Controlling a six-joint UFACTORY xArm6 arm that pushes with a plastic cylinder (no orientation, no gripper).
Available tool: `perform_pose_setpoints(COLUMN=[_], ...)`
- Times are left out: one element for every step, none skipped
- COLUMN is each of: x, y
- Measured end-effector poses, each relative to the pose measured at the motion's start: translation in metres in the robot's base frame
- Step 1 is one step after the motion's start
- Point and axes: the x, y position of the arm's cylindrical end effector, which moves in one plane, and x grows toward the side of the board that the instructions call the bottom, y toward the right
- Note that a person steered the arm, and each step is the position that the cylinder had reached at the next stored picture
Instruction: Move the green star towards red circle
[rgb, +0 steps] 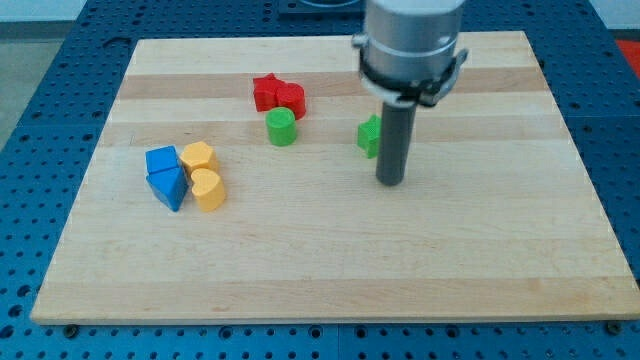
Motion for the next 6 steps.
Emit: perform_pose_setpoints(x=[-0.042,-0.080,-0.101,-0.109,-0.108,-0.082], y=[0.004,0.002,-0.010,-0.024,0.026,0.051])
